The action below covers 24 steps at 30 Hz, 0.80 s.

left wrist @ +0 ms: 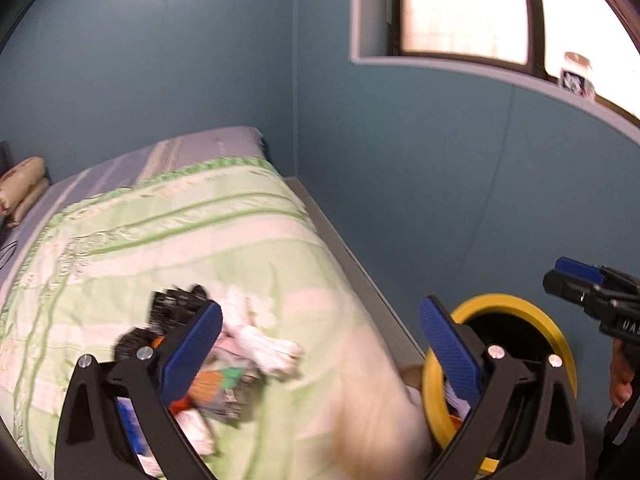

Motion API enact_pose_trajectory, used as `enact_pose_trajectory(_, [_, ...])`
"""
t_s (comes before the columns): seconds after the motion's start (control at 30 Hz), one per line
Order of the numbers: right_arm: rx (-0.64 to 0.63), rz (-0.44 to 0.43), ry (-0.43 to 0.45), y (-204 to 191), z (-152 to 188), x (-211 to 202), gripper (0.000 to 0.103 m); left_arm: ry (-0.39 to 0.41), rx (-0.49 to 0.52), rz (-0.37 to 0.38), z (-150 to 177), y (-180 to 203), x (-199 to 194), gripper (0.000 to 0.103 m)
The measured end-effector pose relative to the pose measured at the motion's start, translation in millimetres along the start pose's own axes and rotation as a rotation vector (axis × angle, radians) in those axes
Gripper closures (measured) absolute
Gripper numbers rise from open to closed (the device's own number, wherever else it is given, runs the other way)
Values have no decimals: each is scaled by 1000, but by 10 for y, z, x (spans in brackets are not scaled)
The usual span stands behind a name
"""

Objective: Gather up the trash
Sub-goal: 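Open the left tool over the bin while the right tool releases the mesh bundle into it, then move the left tool to the blue glove while the right tool approaches the white paper bundle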

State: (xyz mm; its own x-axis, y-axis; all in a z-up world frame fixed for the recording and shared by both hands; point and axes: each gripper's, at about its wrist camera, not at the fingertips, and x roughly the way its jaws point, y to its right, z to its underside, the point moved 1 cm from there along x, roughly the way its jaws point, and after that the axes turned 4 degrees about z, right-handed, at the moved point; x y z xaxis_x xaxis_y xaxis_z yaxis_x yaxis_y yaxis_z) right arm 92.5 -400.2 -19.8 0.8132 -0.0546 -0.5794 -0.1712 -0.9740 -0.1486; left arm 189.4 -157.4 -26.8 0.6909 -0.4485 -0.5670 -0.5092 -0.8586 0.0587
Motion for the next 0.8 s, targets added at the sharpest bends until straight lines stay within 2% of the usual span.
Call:
enact_pose_trajectory(0.13, [-44, -41, 25, -284, -106, 27, 37, 34, -39, -55, -82, -219, -286, 8])
enact_pose_trajectory(0.33, [-104, -85, 51, -717, -254, 155, 33, 69, -119, -111, -88, -741, -609, 8])
enact_pose_trajectory(0.43, [-129, -110, 41, -891, -293, 254, 33, 82, -155, -154, -51, -1005, -740, 8])
enact_pose_trajectory(0.6, [-165, -132, 11, -1156, -296, 425, 33, 63, -217, -165, 68, -1385, -869, 8])
enact_pose_trajectory(0.8, [-204, -139, -45, -1445, -265, 719, 33, 36, -227, -178, 316, -1668, -907, 8])
